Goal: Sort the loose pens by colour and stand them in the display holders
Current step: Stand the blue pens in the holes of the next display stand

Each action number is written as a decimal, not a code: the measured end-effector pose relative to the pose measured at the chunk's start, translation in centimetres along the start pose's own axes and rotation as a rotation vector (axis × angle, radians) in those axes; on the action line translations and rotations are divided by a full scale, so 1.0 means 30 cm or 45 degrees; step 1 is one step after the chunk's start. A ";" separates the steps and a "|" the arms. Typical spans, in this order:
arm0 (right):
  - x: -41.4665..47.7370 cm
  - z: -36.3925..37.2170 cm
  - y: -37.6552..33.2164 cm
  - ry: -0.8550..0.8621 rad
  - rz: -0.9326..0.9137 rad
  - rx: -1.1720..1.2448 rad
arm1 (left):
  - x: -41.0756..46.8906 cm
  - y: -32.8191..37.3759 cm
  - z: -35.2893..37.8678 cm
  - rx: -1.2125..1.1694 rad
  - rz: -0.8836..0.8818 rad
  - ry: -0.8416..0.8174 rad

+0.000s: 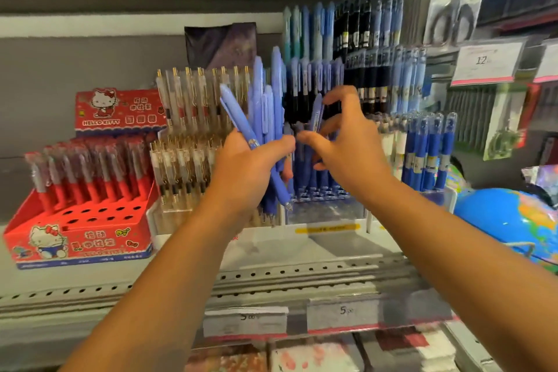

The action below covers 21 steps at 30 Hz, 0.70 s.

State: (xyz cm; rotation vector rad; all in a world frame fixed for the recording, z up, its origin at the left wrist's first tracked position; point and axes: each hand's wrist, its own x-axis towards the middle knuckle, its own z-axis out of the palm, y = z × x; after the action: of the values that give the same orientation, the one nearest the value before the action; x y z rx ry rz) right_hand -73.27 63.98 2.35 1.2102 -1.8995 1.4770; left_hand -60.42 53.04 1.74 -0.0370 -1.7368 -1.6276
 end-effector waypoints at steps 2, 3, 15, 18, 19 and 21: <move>-0.001 0.010 0.010 -0.077 -0.006 -0.030 | -0.020 -0.022 0.006 0.073 -0.008 0.042; -0.002 0.012 0.014 -0.115 -0.020 -0.066 | -0.030 -0.031 0.008 0.108 -0.007 0.071; -0.048 0.005 -0.008 -0.244 -0.034 -0.333 | -0.080 -0.051 -0.002 0.076 -0.034 0.072; -0.058 0.000 -0.030 -0.096 -0.098 -0.463 | -0.084 -0.053 -0.009 0.051 -0.029 0.098; -0.062 -0.001 -0.041 -0.032 -0.107 -0.389 | -0.084 -0.053 -0.012 0.058 -0.030 0.109; -0.071 -0.002 -0.072 -0.015 -0.051 -0.009 | -0.082 -0.055 -0.016 0.070 -0.026 0.120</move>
State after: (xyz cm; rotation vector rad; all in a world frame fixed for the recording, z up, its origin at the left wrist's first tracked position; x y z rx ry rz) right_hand -70.38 64.74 1.88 1.2492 -1.8753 1.4442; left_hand -59.22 53.42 -0.97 0.0824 -1.7140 -1.5706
